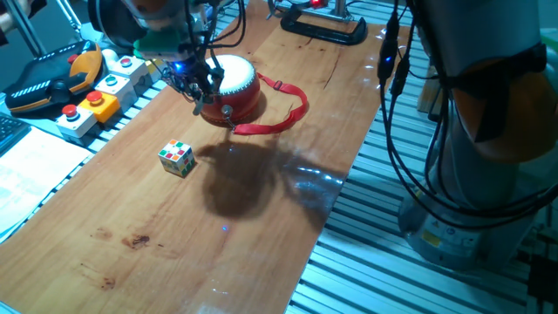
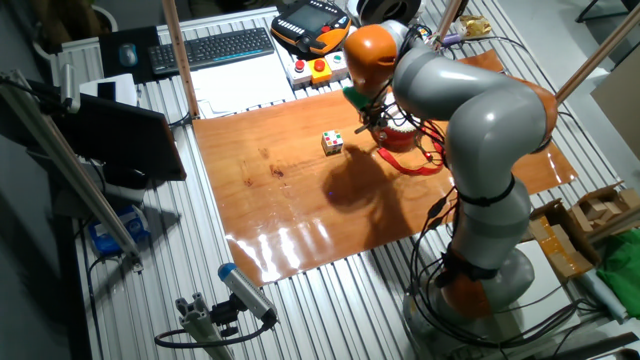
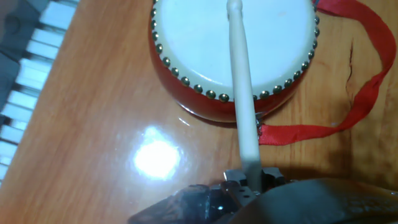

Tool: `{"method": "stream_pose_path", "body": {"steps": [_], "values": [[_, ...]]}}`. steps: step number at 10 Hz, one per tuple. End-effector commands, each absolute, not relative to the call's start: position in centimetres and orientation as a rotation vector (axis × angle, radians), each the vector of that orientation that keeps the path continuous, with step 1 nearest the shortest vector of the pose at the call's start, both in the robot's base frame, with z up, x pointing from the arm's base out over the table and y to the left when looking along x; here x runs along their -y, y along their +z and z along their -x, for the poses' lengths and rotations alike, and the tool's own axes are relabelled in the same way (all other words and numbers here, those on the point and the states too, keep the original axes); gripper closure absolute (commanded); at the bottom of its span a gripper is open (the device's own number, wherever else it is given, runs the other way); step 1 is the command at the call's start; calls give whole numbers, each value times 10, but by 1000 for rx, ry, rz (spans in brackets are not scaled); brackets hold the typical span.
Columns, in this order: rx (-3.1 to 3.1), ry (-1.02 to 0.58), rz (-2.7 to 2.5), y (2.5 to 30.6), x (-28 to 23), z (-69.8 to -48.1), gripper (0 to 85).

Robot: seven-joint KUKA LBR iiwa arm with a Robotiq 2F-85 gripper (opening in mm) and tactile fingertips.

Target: Play the drum

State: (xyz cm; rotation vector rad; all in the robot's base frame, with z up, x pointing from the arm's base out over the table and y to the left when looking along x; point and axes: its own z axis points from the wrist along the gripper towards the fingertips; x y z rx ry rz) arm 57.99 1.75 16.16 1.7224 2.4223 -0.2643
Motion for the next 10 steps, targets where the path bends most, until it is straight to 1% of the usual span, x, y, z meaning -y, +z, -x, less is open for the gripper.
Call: {"method": "stream_pose_path", "body": {"steps": [1, 2, 3, 4, 5, 6, 7, 8, 9, 10], "values": [[-2378, -324, -1653, 163, -18, -580, 843], [-2346, -369, -1605, 168, -17, -579, 843], [-2351, -365, -1597, 170, -17, -579, 843], [-2394, -324, -1654, 165, -16, -580, 843], [-2425, -188, -1775, 155, -15, -580, 843], [-2424, -138, -1826, 150, -17, -581, 843], [-2390, -196, -1772, 155, -17, -580, 843], [-2334, -292, -1697, 166, -17, -580, 843], [-2291, -345, -1654, 174, -18, -579, 843], [-2284, -376, -1635, 176, -19, -578, 843]]}}
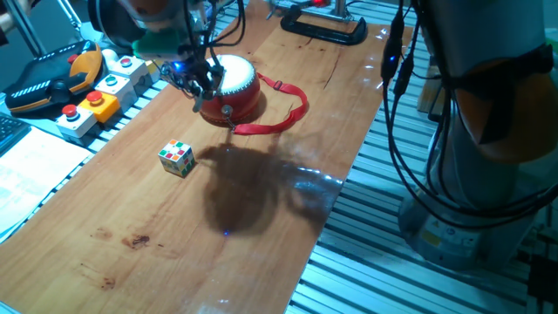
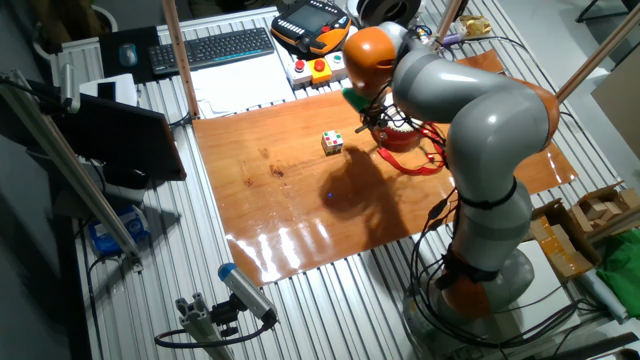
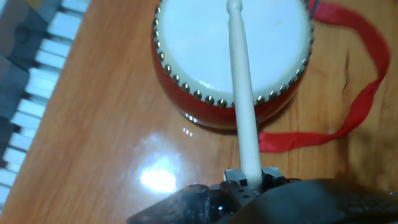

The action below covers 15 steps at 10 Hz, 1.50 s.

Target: Play the drum

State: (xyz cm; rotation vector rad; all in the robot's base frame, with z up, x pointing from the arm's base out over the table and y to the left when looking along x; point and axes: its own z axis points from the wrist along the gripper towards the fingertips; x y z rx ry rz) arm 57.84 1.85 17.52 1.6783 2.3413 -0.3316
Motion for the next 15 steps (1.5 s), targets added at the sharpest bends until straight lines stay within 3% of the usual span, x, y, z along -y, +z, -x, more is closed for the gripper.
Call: {"method": "stream_pose_path", "body": {"steps": [1, 4, 8, 11, 14, 15], "values": [[-2328, -355, -1672, 174, -18, -579, 843], [-2478, -85, -1897, 158, -21, -580, 843], [-2475, 25, -1970, 159, -24, -581, 843], [-2403, -305, -1663, 177, -19, -579, 843], [-2337, -364, -1591, 181, -20, -577, 843], [-2387, -317, -1632, 178, -19, -579, 843]]}}
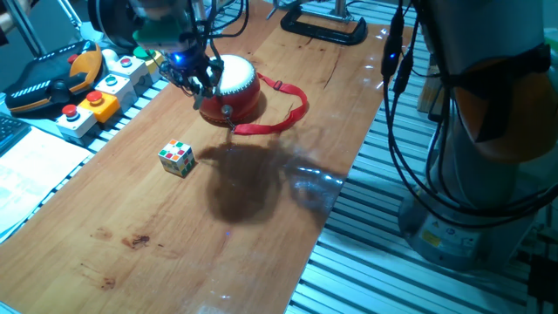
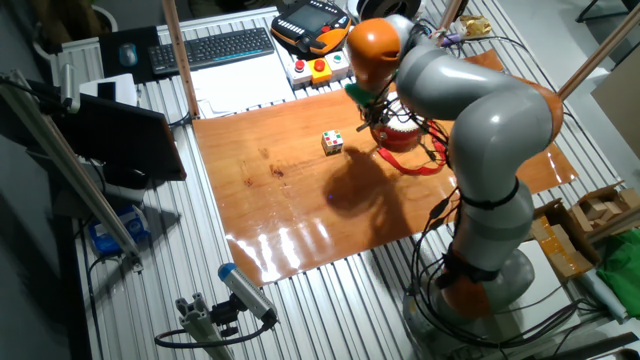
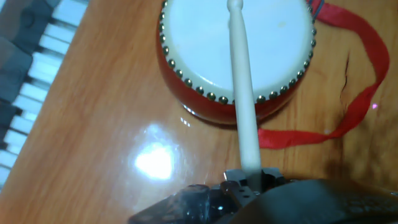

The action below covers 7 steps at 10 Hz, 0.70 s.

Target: Play the drum

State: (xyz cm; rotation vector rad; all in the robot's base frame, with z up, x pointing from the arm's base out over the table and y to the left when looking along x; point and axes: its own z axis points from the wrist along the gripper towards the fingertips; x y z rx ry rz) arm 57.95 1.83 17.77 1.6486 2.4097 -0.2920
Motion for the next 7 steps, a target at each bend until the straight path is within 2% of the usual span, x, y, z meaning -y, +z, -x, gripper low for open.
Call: {"method": "stream_pose_path", "body": {"steps": [1, 3, 4, 6, 7], "values": [[-2453, -235, -1677, 171, -18, -580, 843], [-2532, -74, -1764, 158, -20, -582, 843], [-2513, -124, -1717, 160, -20, -581, 843], [-2408, -349, -1547, 178, -19, -580, 843], [-2388, -403, -1511, 182, -20, -578, 843]]}}
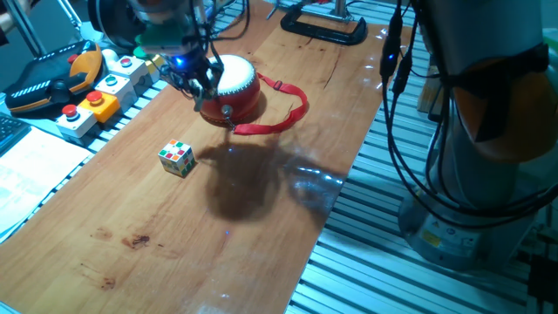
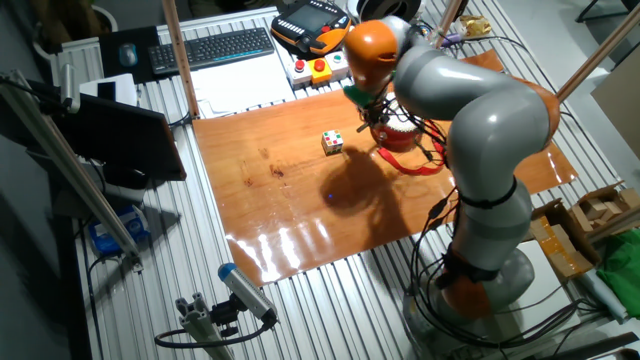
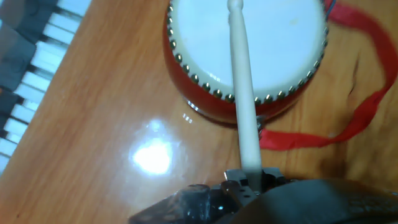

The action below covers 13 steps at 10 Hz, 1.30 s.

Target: Play the drum

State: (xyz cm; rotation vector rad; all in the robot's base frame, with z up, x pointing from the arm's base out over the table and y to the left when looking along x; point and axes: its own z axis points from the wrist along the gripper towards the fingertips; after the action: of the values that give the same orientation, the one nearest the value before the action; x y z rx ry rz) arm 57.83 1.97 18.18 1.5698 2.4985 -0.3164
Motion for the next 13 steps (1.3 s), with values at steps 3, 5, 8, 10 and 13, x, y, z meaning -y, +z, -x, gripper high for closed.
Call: {"method": "stream_pose_path", "body": {"steps": [3, 5, 8, 10, 13], "values": [[-2469, -314, -1634, 167, -16, -580, 843], [-2519, -210, -1724, 157, -17, -583, 843], [-2497, -246, -1677, 159, -17, -582, 843], [-2432, -376, -1575, 171, -18, -580, 843], [-2376, -428, -1543, 177, -18, -579, 843]]}}
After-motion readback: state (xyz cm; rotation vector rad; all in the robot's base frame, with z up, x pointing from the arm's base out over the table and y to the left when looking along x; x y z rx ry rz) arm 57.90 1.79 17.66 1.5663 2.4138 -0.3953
